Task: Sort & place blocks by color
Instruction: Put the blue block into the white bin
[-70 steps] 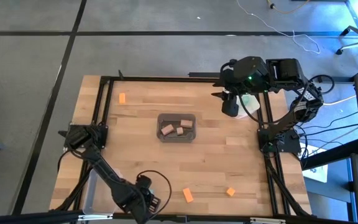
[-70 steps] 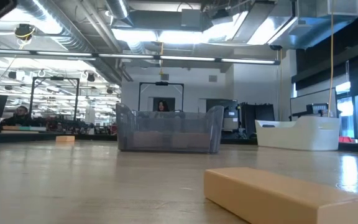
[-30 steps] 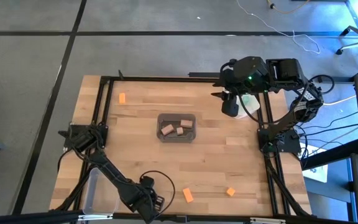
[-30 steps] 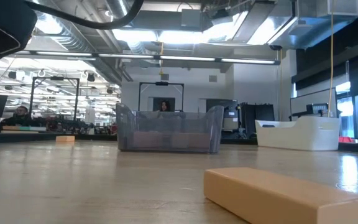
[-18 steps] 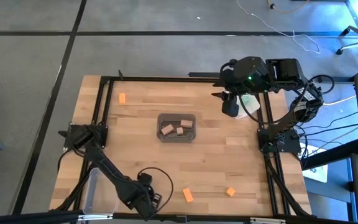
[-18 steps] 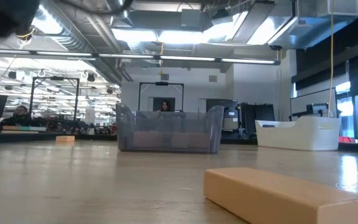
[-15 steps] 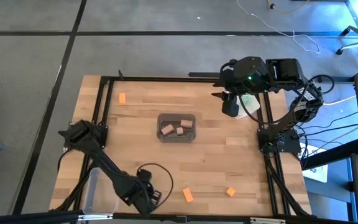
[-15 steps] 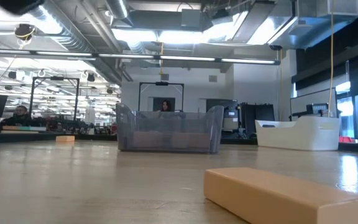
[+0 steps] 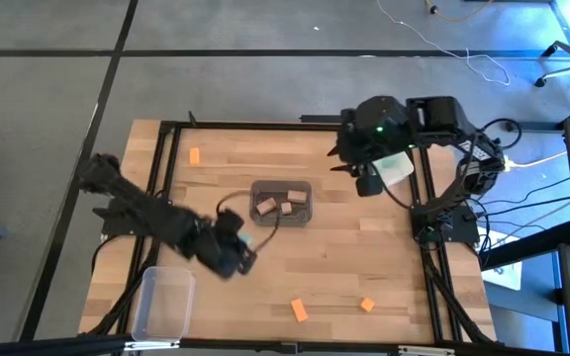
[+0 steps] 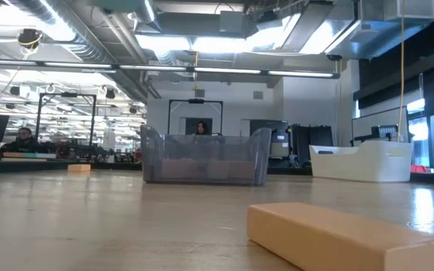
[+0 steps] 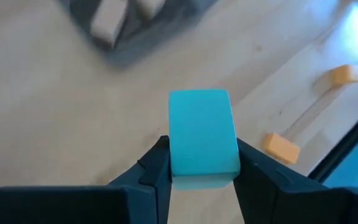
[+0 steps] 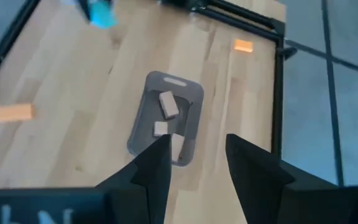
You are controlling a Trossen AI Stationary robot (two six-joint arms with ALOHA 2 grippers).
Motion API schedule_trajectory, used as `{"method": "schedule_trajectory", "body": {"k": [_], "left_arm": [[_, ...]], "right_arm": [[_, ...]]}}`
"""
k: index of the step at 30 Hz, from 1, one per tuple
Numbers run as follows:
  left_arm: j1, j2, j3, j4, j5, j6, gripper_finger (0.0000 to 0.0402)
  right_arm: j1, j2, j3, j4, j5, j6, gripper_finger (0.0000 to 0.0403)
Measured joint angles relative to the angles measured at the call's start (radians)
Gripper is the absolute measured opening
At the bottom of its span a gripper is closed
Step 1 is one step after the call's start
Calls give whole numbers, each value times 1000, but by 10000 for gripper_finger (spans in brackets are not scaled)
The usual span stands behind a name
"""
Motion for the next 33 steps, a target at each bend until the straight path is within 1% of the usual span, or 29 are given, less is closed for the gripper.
{"method": "schedule_trajectory", "body": {"k": [5,10,14,19,22,27,33], "left_arm": [[148,-117,2,43,46,312,123],[296,-195,2,72,179,566,123],[383,-227,2,94,295,721,123],[450,-234,2,139,446,866,123],[482,-240,2,139,525,922,123],[529,-239,2,137,588,986,123],[600,-271,4,163,611,1059,123]], "right_arm": [[5,58,0,3,-1,-102,155],[19,131,0,42,-2,-214,155],[25,186,0,152,-3,-305,155],[30,252,0,327,-6,-392,155],[34,279,0,384,-10,-457,155],[43,299,0,417,-12,-499,155],[62,298,0,429,-12,-497,155]]}}
